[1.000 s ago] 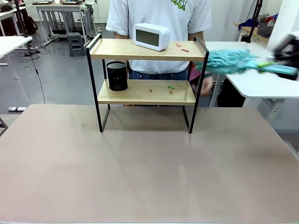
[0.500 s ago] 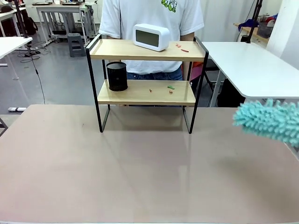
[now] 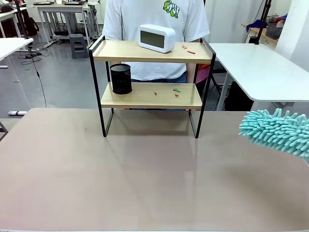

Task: Clean the shelf.
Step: Pick up the Duster from the human, then clean the specific tier of the Shelf with the Duster once objects are removed.

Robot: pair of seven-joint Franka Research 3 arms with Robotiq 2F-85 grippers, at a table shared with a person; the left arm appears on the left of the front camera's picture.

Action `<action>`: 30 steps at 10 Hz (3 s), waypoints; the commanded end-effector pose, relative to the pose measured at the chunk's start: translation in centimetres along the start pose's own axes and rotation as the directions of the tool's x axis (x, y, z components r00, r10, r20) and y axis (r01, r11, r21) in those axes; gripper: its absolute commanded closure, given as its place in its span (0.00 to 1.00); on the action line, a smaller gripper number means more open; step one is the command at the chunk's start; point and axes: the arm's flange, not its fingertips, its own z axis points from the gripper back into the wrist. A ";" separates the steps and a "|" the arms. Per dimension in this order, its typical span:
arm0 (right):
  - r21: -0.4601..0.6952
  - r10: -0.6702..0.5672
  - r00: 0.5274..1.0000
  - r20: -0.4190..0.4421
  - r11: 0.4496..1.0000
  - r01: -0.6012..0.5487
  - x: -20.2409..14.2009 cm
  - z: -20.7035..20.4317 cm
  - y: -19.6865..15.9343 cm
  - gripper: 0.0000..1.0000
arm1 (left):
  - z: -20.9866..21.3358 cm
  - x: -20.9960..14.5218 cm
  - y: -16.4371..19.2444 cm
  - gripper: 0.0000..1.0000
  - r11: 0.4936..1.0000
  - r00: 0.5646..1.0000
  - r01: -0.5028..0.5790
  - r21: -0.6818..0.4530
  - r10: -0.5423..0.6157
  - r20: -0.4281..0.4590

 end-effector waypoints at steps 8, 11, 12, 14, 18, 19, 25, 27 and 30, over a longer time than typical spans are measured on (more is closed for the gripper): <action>0.001 -0.024 1.000 -0.002 1.000 0.024 -0.1 0.3 0.6 1.00 | -0.2 0.2 -0.1 0.00 1.000 1.000 0.019 -0.016 -0.018 0.013; 0.001 -0.024 1.000 -0.002 1.000 0.024 -0.1 0.3 0.6 1.00 | -0.2 0.2 -0.1 0.00 1.000 1.000 0.019 -0.016 -0.018 0.013; 0.001 -0.024 1.000 -0.002 1.000 0.024 -0.1 0.3 0.6 1.00 | -0.2 0.2 -0.1 0.00 1.000 1.000 0.019 -0.016 -0.018 0.013; -0.002 -0.009 1.000 0.001 1.000 0.009 0.0 0.1 0.1 0.88 | -0.2 0.2 -0.1 0.00 1.000 1.000 0.019 -0.016 -0.018 0.013; -0.265 0.358 0.928 -0.102 0.889 -0.372 0.7 -5.8 10.6 0.88 | -0.2 0.2 -0.1 0.00 1.000 1.000 0.019 -0.016 -0.018 0.013; -0.327 0.372 0.915 -0.153 0.855 -0.402 2.4 -8.2 12.4 0.88 | -0.2 0.2 -0.1 0.00 1.000 1.000 0.019 -0.016 -0.018 0.013; -0.427 0.408 0.910 -0.075 0.811 -0.399 7.4 -14.0 16.5 0.88 | -0.2 0.2 -0.1 0.00 1.000 1.000 0.019 -0.016 -0.018 0.013; -0.491 0.375 0.927 0.008 0.809 -0.323 8.0 -14.3 16.6 0.88 | -0.2 0.2 -0.1 0.00 1.000 1.000 0.019 -0.016 -0.018 0.013; -0.512 0.403 0.906 0.132 0.810 -0.286 14.9 -15.6 17.6 0.88 | -0.2 0.2 -0.1 0.00 1.000 1.000 0.019 -0.016 -0.018 0.013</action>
